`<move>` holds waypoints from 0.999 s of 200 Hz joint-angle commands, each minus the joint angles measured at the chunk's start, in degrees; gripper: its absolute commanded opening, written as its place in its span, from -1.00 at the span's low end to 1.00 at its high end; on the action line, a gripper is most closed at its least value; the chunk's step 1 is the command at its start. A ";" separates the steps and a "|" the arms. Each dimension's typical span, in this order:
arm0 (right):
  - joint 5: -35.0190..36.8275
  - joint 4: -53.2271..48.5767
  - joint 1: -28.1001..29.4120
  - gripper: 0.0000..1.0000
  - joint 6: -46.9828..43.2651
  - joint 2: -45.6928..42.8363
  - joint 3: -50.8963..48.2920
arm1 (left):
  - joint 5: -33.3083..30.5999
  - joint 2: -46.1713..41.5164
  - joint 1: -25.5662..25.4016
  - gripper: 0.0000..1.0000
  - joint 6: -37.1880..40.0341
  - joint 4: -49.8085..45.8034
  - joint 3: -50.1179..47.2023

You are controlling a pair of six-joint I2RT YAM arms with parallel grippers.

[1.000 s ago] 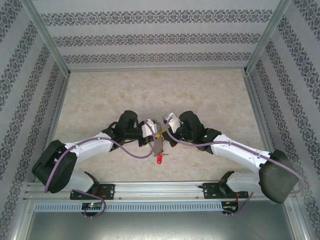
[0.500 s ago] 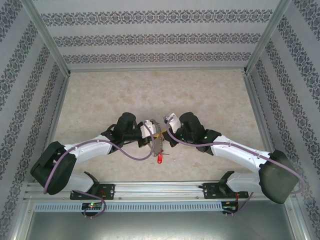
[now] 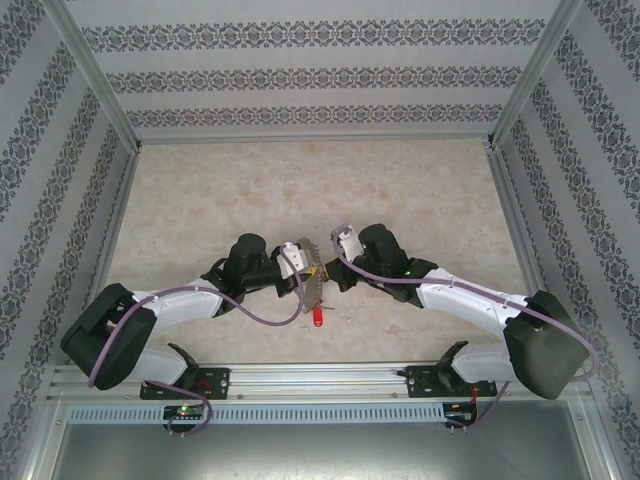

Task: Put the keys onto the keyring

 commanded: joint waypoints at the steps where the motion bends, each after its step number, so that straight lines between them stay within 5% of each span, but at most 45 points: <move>1: -0.64 0.66 -1.61 -1.00 2.20 1.70 -0.13 | 0.63 -0.47 -0.74 -1.00 -2.25 6.18 -1.20; 44: -2.27 1.03 -1.65 -1.00 1.47 -0.17 0.56 | -0.16 -0.30 -0.84 -1.00 -1.49 4.33 -0.83; 82: -2.77 0.42 -1.15 -1.00 -0.08 -2.82 1.37 | -2.34 -1.47 -0.83 -0.52 0.90 -0.92 0.08; 200: -2.94 -0.21 -0.43 -1.00 -2.04 -3.22 2.77 | 2.75 -1.42 -1.64 -0.29 3.96 -9.38 4.80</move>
